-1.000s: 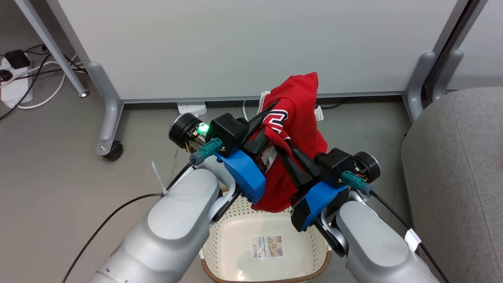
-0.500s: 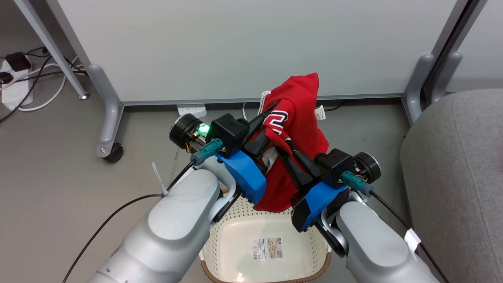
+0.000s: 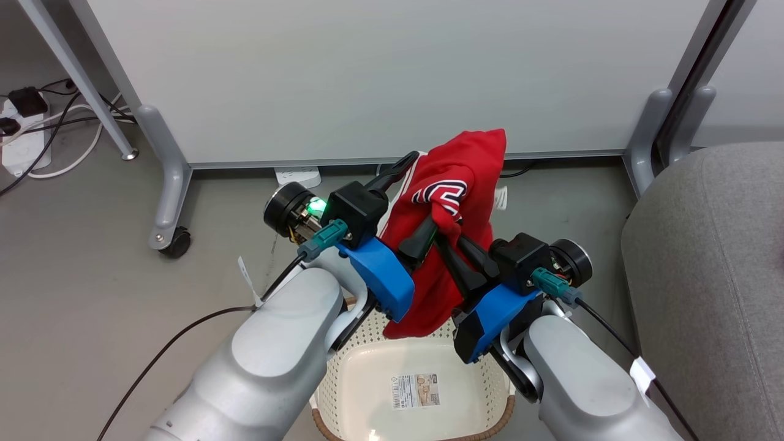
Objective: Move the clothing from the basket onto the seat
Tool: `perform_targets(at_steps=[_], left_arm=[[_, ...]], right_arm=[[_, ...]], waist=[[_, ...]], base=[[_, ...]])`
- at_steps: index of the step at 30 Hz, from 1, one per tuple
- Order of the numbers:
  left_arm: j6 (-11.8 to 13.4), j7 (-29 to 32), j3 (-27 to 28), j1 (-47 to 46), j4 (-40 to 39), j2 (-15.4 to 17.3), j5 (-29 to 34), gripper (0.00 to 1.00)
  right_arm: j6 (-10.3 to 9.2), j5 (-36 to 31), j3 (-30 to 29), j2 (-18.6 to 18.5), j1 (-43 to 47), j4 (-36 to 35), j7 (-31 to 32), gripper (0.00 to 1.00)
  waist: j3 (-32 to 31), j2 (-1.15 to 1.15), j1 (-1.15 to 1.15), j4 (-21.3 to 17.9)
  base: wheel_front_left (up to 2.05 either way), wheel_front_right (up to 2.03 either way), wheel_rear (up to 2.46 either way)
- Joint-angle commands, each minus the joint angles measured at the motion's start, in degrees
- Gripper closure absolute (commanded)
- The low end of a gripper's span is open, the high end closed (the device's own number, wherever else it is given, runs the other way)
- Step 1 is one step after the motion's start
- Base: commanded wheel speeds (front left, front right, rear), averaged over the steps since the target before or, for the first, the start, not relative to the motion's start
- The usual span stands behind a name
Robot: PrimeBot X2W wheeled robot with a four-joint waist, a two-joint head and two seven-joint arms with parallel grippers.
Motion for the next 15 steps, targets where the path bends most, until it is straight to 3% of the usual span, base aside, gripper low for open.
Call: perform_targets(at_steps=[1, 15], left_arm=[[0.3, -0.3, 0.2, 0.4, 0.0, 0.1, -0.3, 0.0], [0.6, -0.3, 1.1, 1.3, 0.9, 0.1, 1.0, 0.0]], right_arm=[[-0.03, 0.0, 0.0, 0.1, 0.1, 0.1, 0.0, 1.0], [-0.03, -0.3, -1.9, 0.1, -0.8, -0.8, 0.0, 1.0]], waist=[[0.0, 0.0, 0.0, 0.0], [0.7, 0.0, 0.0, -2.0]], base=[[0.0, 0.0, 0.0], [0.0, 0.0, 0.0]])
